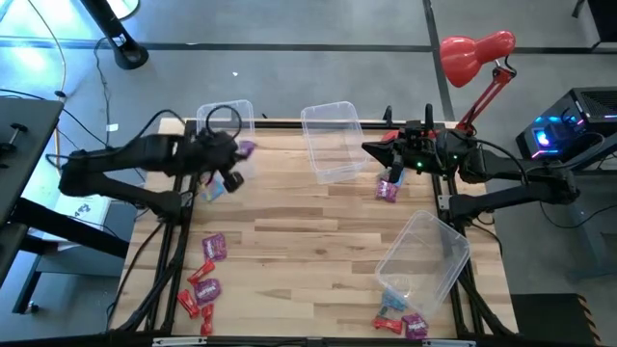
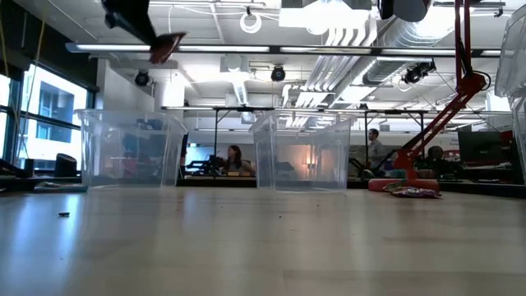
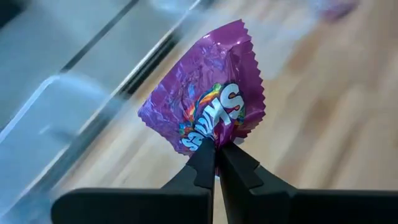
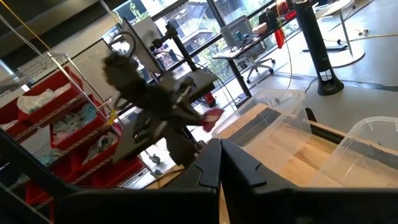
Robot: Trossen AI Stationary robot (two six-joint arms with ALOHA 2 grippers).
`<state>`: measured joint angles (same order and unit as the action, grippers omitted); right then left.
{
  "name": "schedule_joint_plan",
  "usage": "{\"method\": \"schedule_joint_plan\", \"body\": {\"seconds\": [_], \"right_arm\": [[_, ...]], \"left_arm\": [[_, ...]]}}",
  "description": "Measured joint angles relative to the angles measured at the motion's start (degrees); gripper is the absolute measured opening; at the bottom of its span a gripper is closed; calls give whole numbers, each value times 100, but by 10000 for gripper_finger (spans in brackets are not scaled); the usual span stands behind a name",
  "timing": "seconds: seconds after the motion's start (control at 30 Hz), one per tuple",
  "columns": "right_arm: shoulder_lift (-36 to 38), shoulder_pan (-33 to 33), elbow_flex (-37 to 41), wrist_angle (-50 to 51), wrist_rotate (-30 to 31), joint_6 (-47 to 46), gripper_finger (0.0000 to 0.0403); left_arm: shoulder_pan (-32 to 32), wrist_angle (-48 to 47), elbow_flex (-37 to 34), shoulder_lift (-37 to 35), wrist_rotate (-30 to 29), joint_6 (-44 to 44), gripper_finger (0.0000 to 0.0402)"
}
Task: Sort candy
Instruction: Put the purple candy into the top left transparent bin
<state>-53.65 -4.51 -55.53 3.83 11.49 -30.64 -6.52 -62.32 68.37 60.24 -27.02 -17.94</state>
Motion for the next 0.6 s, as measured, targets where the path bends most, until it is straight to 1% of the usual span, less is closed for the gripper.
{"method": "schedule_joint_plan", "body": {"seconds": [0.1,0.17,0.27,0.4,0.43,0.5,0.57,0.6], "right_arm": [[0,0,0,1,0,11,0],[0,0,-2,1,0,66,0],[0,0,-1,1,82,103,0],[0,0,-1,-6,217,99,0],[0,0,-1,-5,218,97,0],[0,4,-2,-6,200,92,0],[0,4,-1,-6,195,92,0],[0,4,-2,-6,195,92,0]], "left_arm": [[-678,-614,-85,172,39,84,4],[-1056,-812,-251,311,-58,266,16],[-1533,-753,-415,546,-99,632,50],[-1982,-721,-420,857,-23,869,110],[-2059,-727,-420,910,73,891,126],[-2176,-766,-420,941,450,902,156],[-2228,-810,-418,923,983,738,182],[-2227,-845,-407,899,1341,570,193]]}}
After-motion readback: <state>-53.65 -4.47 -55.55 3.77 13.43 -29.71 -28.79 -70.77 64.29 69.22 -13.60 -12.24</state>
